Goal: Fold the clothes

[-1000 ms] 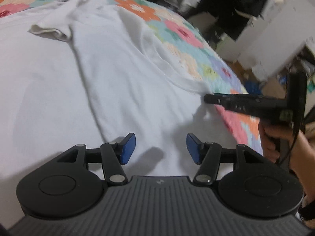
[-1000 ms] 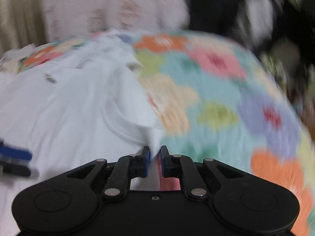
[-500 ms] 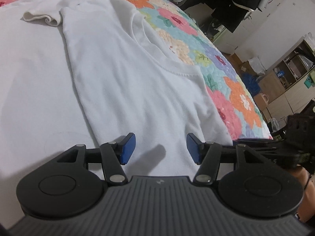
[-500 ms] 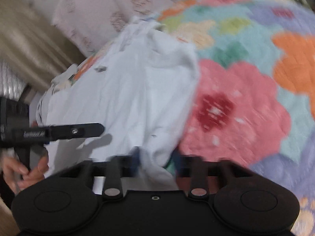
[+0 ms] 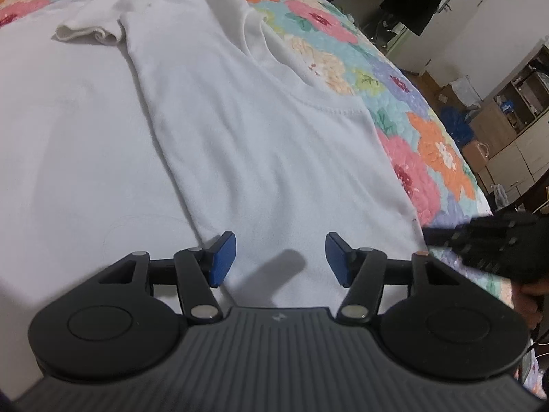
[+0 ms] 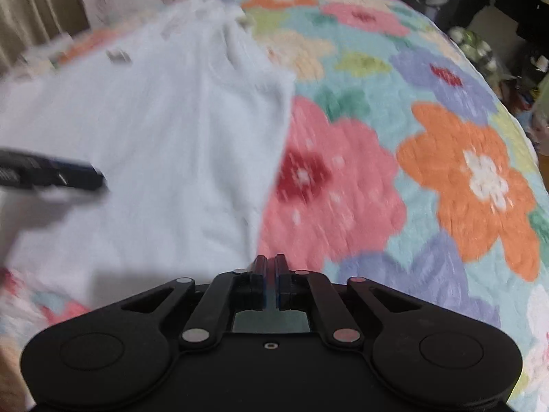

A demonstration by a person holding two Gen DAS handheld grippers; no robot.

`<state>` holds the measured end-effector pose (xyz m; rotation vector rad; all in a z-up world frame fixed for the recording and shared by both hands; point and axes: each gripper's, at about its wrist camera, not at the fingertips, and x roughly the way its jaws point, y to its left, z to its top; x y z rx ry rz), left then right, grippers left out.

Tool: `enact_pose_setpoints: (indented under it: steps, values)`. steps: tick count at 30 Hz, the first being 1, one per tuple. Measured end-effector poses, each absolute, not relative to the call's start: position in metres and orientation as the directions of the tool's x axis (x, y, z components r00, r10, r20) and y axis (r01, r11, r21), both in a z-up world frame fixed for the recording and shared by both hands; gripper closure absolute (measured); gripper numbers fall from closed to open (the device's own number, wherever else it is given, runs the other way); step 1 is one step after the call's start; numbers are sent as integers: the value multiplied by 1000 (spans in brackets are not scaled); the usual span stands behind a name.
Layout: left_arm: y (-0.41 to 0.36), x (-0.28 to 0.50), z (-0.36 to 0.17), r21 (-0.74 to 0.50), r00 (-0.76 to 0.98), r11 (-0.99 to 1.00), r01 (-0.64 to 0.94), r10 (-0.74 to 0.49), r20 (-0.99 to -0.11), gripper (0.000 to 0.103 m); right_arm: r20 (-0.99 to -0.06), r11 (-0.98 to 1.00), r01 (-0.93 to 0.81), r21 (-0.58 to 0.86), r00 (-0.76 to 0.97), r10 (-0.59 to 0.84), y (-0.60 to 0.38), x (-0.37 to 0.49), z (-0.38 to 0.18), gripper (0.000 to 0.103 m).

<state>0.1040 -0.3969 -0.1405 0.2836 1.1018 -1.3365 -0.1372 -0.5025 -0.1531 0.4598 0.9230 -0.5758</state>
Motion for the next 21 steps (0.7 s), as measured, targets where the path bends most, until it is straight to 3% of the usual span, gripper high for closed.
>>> enact_pose_setpoints:
  steps: [3, 4, 6, 12, 15, 18, 19, 20, 21]
  values:
    - [-399, 120, -126, -362, -112, 284, 888, -630, -768, 42, -773, 785, 599, 154, 568, -282, -523, -124, -121, 82]
    - [-402, 128, -122, -346, -99, 288, 893, -625, -775, 41, -755, 800, 574, 177, 601, -264, -535, -113, -113, 72]
    - [-411, 146, -117, -306, -67, 303, 903, -602, -795, 41, -732, 818, 523, 239, 651, -202, -565, -85, -106, 65]
    - [-439, 223, -101, -171, 63, 354, 919, -562, -824, 41, -727, 744, 499, 445, 686, -26, -666, 12, -122, 64]
    - [-451, 259, -97, -142, 113, 389, 910, -564, -818, 41, -731, 696, 519, 496, 682, 12, -694, 49, -135, 44]
    - [-465, 286, -100, -116, 152, 418, 901, -556, -817, 41, -758, 681, 581, 446, 650, -58, -714, 78, -150, 43]
    - [-469, 291, -103, -104, 167, 424, 900, -554, -816, 41, -753, 675, 580, 456, 656, -55, -718, 84, -157, 44]
    - [-473, 296, -106, -88, 185, 431, 898, -552, -813, 41, -748, 669, 579, 466, 662, -53, -723, 89, -164, 52]
    - [-476, 298, -109, -71, 202, 438, 896, -547, -812, 40, -748, 675, 574, 463, 662, -50, -725, 95, -170, 95]
